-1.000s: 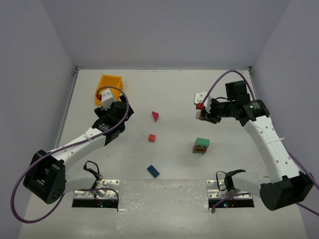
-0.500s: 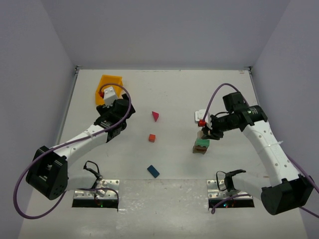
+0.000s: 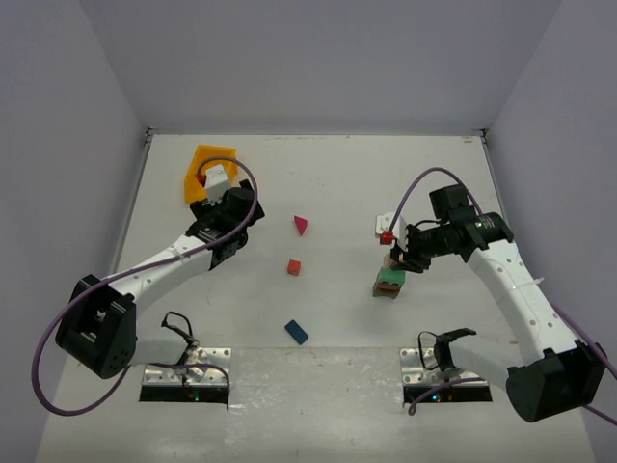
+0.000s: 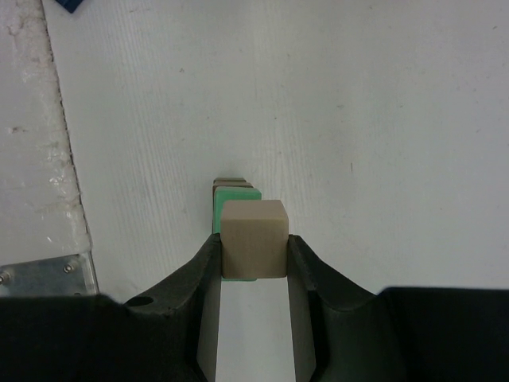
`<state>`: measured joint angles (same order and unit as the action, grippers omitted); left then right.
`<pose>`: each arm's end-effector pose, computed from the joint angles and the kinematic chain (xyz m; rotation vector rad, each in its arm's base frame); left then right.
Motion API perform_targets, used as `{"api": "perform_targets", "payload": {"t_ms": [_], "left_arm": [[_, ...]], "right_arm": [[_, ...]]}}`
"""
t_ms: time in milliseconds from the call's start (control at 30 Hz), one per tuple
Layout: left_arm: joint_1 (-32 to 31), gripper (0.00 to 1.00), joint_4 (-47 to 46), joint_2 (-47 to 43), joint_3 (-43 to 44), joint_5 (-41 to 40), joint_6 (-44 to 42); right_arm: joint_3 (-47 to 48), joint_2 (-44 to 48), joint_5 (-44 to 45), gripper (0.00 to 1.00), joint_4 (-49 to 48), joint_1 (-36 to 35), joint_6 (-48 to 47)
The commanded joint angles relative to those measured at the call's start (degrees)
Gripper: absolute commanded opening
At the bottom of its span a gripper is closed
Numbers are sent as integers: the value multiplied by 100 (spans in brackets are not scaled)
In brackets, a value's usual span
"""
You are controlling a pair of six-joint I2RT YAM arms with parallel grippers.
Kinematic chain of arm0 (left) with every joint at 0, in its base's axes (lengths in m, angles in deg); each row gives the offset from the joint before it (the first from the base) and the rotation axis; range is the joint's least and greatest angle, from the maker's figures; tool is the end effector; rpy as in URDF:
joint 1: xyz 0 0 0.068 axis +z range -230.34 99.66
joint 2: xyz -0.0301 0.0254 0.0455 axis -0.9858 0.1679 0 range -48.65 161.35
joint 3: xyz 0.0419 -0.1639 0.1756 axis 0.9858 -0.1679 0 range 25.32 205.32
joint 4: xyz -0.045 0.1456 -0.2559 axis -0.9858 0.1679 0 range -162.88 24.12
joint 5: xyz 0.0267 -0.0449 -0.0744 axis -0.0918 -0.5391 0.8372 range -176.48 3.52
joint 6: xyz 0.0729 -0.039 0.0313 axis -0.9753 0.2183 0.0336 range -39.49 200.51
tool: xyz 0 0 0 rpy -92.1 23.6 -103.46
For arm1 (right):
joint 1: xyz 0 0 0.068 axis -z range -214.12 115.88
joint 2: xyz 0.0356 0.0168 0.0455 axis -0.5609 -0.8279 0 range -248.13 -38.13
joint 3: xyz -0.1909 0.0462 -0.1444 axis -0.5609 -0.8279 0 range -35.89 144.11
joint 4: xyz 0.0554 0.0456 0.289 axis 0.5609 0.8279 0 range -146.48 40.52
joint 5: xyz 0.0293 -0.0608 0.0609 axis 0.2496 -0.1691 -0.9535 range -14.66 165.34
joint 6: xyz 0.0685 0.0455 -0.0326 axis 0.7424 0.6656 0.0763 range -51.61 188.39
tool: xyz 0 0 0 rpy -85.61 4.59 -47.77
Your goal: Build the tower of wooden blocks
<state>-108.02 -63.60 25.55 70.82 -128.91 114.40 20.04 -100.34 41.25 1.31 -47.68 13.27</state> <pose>0.3238 -0.1100 0.1739 -0.4891 1.9871 0.1683 0.2426 0.1038 0.2239 -1.5378 1.9417 0.5064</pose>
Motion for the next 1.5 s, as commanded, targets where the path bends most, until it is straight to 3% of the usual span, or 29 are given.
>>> {"api": "perform_targets", "payload": {"t_ms": [0,1467], "left_arm": [[43,100,-32,78,275,-11,12],[35,100,117,605,512,-143,-40]], "right_arm": [[-39,-46,79,9,-233,-68,177],[-303,-188,714,14,-556,-614,695]]}}
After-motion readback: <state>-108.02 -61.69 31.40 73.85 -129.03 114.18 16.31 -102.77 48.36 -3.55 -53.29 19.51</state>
